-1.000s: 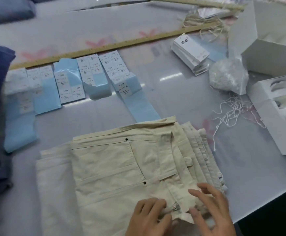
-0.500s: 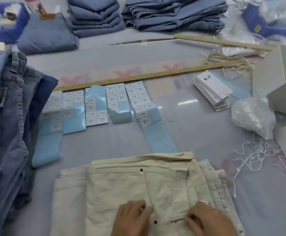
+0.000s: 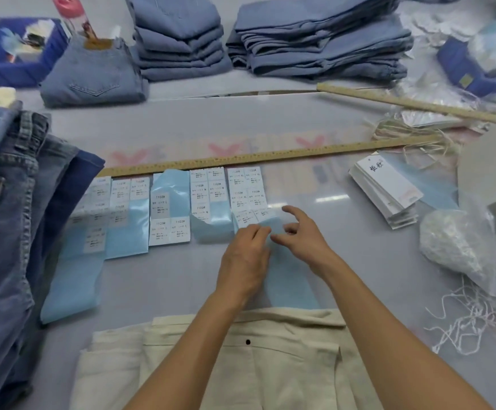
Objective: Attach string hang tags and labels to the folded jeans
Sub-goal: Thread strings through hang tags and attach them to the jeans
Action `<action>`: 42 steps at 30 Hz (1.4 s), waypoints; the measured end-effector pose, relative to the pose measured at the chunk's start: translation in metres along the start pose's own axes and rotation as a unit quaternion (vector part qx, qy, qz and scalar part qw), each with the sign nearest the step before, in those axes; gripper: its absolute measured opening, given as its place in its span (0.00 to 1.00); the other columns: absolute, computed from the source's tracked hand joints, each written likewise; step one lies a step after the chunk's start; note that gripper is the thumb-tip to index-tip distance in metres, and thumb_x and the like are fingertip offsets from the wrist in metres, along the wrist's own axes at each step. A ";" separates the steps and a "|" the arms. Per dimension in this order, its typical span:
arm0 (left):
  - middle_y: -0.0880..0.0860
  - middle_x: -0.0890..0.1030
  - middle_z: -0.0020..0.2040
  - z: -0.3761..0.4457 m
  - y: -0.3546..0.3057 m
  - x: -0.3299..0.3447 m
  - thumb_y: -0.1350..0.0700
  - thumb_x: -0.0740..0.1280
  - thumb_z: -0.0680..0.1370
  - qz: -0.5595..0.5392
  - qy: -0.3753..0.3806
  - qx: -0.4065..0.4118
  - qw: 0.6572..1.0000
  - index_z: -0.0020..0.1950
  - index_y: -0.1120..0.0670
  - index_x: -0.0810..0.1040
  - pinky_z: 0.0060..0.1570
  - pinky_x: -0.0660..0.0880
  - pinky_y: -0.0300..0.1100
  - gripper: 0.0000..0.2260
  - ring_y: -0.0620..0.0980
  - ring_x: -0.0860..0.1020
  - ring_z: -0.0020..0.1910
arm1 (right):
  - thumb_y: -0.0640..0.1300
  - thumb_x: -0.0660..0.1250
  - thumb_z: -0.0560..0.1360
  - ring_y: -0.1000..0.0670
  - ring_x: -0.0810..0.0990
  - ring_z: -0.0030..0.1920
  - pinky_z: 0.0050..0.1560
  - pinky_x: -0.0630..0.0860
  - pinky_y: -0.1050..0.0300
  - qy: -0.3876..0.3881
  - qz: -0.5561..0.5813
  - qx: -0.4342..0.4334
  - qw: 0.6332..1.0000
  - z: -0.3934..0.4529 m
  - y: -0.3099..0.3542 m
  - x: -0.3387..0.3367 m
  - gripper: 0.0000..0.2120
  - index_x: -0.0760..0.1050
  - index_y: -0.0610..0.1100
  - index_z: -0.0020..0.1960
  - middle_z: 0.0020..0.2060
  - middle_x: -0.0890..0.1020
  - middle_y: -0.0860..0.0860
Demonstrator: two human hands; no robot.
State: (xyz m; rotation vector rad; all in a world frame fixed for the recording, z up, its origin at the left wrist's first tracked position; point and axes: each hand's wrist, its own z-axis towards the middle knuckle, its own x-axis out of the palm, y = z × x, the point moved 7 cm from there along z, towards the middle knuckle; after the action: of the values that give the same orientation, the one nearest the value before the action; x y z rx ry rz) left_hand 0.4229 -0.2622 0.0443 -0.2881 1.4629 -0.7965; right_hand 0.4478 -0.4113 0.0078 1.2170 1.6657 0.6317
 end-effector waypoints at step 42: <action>0.50 0.83 0.45 -0.007 0.029 0.001 0.51 0.76 0.75 0.004 -0.024 0.011 1.000 0.46 0.54 0.82 0.42 0.77 0.48 0.08 0.53 0.79 0.44 | 0.34 0.70 0.76 0.48 0.87 0.44 0.42 0.83 0.57 0.098 0.086 0.033 0.991 -0.019 0.000 0.020 0.23 0.70 0.53 0.64 0.44 0.88 0.49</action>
State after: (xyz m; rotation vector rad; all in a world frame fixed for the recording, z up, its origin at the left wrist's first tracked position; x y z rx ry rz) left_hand 0.4253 -0.2407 0.0246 -0.2821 1.4079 -0.7935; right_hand 0.4295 -0.3908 0.0079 1.3927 1.7668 0.8308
